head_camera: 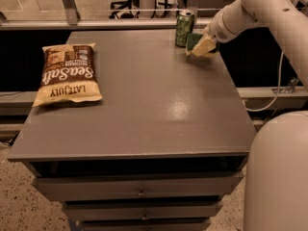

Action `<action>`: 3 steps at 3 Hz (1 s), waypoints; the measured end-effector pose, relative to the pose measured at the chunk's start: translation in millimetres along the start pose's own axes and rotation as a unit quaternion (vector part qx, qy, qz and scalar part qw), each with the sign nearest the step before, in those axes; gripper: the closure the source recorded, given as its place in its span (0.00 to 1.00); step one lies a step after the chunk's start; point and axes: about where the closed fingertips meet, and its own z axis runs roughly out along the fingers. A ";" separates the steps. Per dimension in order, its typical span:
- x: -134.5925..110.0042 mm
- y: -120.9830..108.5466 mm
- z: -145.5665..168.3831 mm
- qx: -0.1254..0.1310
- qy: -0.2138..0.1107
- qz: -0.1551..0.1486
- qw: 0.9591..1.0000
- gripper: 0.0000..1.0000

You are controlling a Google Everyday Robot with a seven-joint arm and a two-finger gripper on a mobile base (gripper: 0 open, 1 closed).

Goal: Move sponge near green can

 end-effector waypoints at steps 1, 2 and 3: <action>-6.1 -1.8 5.6 -0.007 -0.004 0.000 1.000 0.74; -18.3 4.9 10.8 -0.022 -0.009 -0.007 1.000 0.43; -21.9 9.1 13.6 -0.030 -0.010 -0.007 0.999 0.20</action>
Offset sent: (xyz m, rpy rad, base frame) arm 0.0063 0.0276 0.0117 0.0148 0.0236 0.0640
